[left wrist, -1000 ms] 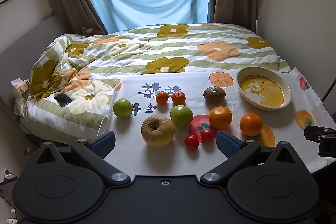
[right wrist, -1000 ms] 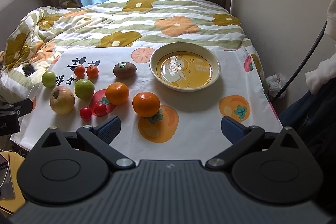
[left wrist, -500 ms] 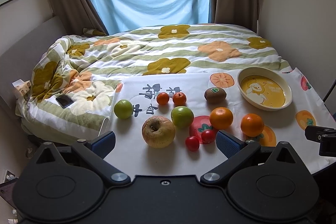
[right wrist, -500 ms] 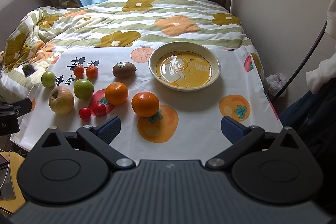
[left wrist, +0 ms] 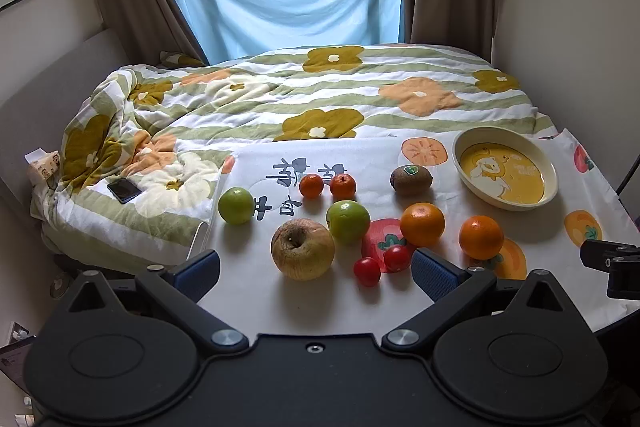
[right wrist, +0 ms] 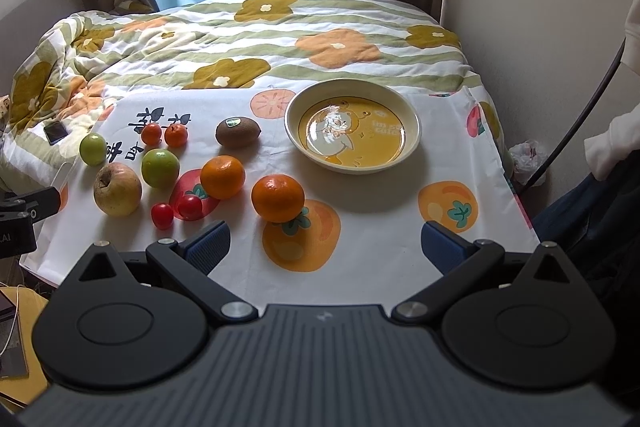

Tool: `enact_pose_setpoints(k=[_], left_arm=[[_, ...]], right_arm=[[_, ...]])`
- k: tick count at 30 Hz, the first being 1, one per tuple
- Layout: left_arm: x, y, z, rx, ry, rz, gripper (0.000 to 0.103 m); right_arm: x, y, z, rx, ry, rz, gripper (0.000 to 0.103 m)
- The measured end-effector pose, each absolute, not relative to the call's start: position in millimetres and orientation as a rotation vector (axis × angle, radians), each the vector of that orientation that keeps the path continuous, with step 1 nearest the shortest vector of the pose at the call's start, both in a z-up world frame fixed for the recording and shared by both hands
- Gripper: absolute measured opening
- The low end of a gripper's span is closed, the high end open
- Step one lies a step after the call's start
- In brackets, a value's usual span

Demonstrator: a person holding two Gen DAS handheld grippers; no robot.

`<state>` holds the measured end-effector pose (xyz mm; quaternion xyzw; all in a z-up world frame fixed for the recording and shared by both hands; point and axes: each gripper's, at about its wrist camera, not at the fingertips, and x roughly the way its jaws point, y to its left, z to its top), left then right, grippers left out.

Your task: Organize fruits

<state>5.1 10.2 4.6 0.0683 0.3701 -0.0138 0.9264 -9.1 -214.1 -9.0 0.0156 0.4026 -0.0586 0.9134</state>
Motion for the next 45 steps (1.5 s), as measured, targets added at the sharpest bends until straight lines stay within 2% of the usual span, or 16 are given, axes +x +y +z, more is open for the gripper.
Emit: enact_pose_setpoints(k=[26,45], left_arm=[[1,8,1,0.134,0.759,0.059,0.103],[63,35,-100,0.149,0.8,0.073,0.103]], right_arm=[[3,-227,-16,0.029,0.811,0.03,0.103],[57,-219,-118,0.046,0.829,0.045,0.103]])
